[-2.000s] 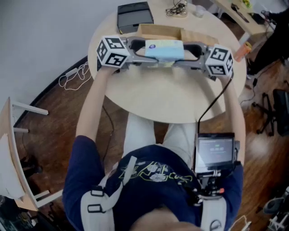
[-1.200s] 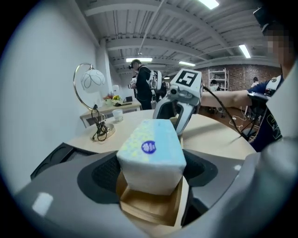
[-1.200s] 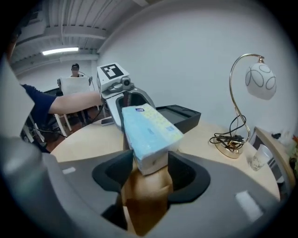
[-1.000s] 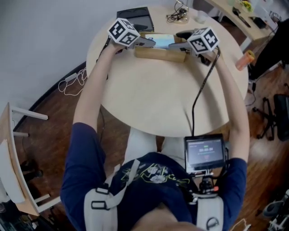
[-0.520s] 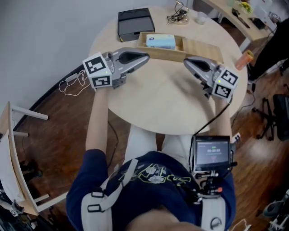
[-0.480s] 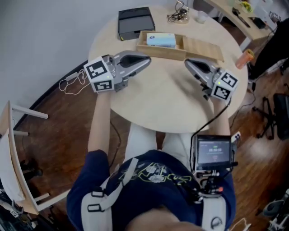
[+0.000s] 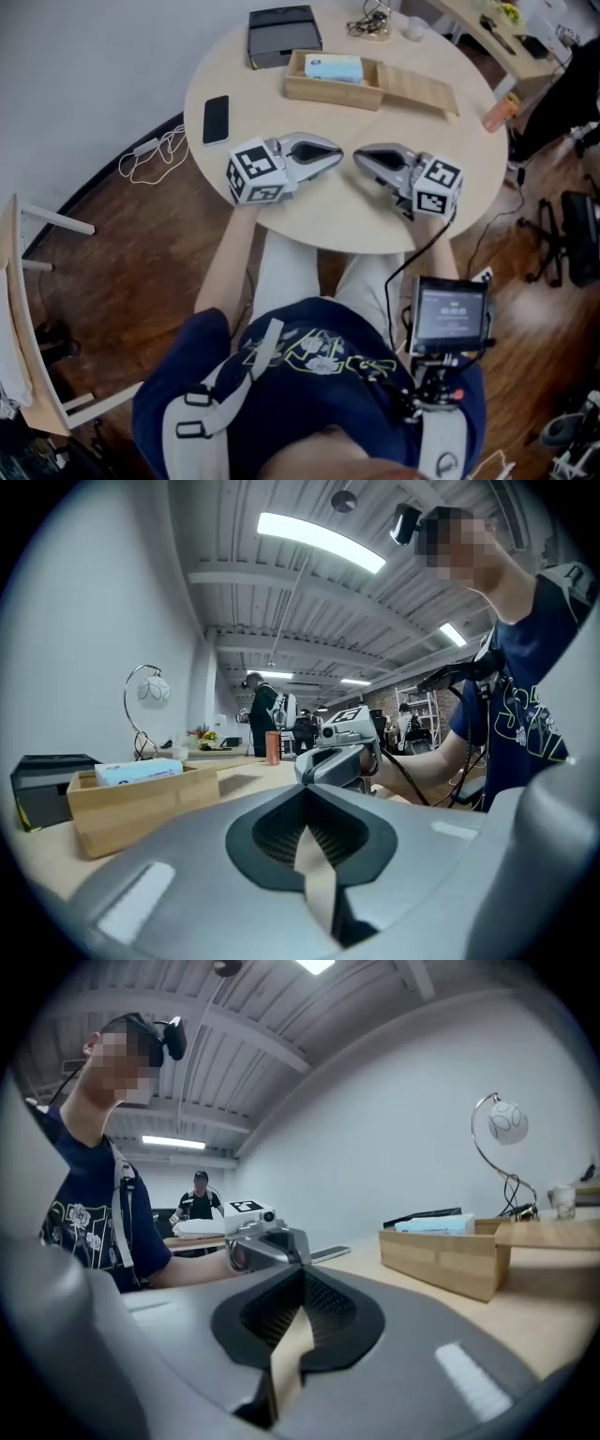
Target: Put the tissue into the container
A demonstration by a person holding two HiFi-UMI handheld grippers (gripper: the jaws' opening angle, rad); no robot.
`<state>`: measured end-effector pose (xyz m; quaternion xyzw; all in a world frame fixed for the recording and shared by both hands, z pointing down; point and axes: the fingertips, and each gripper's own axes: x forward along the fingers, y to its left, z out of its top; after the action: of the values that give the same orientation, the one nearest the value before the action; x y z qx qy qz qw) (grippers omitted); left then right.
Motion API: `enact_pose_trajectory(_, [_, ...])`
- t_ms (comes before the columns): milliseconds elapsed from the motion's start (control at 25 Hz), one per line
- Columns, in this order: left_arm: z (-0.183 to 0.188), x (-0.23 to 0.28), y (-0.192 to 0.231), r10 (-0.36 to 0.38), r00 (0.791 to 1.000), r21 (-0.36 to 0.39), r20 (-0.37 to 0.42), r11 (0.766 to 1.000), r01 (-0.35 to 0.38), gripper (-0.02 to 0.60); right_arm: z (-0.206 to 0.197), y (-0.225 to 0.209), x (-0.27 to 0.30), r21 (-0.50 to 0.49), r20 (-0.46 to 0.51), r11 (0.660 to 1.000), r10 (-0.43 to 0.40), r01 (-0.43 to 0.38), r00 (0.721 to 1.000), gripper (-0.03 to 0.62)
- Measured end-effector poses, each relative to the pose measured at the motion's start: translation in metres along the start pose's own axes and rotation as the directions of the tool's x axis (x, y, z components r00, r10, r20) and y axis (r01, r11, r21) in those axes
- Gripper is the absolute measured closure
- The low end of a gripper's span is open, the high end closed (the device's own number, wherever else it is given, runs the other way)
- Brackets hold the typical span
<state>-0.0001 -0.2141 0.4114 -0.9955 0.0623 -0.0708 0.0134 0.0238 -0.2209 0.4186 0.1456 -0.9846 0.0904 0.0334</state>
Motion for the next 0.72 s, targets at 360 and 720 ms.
enact_pose_trajectory(360, [-0.023,-0.009,0.006,0.027,1.0,-0.102,-0.006,0.994,-0.027,0.578,-0.015,0.008,0.011,-0.101,-0.041,0.993,-0.062,0.057,0.997,0.592])
enact_pose_trajectory(720, [-0.021,-0.008,-0.012,-0.046,0.999,-0.102,-0.001,0.994,0.046,0.578,-0.018,0.008,0.012,-0.102,-0.038,0.991,-0.091,0.086,0.995,0.592])
